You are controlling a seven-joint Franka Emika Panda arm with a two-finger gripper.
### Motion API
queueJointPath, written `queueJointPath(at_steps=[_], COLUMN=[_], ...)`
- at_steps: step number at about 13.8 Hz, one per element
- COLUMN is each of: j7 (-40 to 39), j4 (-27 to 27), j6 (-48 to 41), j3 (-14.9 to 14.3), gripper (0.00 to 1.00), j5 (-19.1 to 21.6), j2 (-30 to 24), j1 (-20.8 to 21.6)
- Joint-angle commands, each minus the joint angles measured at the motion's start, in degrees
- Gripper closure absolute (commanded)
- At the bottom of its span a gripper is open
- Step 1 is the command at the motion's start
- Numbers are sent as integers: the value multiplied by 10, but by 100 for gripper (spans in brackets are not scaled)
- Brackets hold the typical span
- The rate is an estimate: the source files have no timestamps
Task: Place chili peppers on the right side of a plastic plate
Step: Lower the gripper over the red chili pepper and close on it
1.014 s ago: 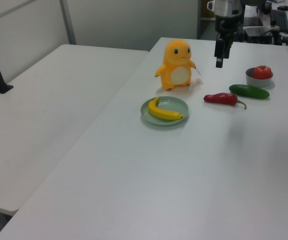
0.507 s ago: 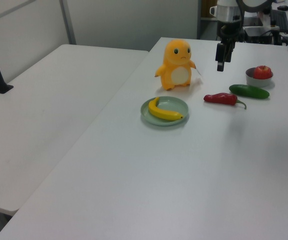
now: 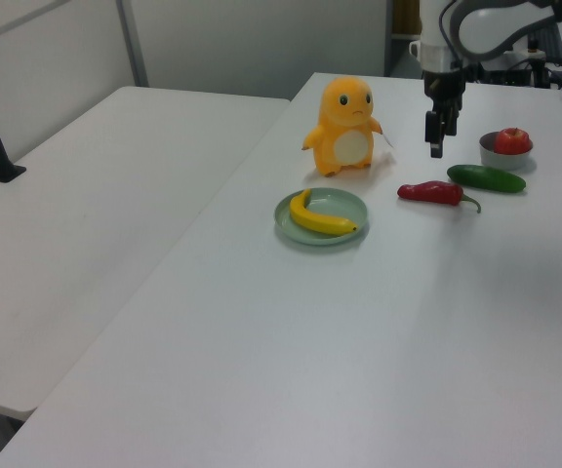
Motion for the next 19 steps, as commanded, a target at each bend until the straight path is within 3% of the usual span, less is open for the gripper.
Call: queueJointPath(at_steps=[1,16,18,19], j7=[-15,-8,-7,-6], j4=[-16,-34,-34,-34], j6=[40,147,147,149], j3=[-2,-2,-1,-1], gripper=[0,0,52,58], j5=[-24,-55,-67,-67], j2=[24,103,103,103], j1=[-7,-8,-8,-8])
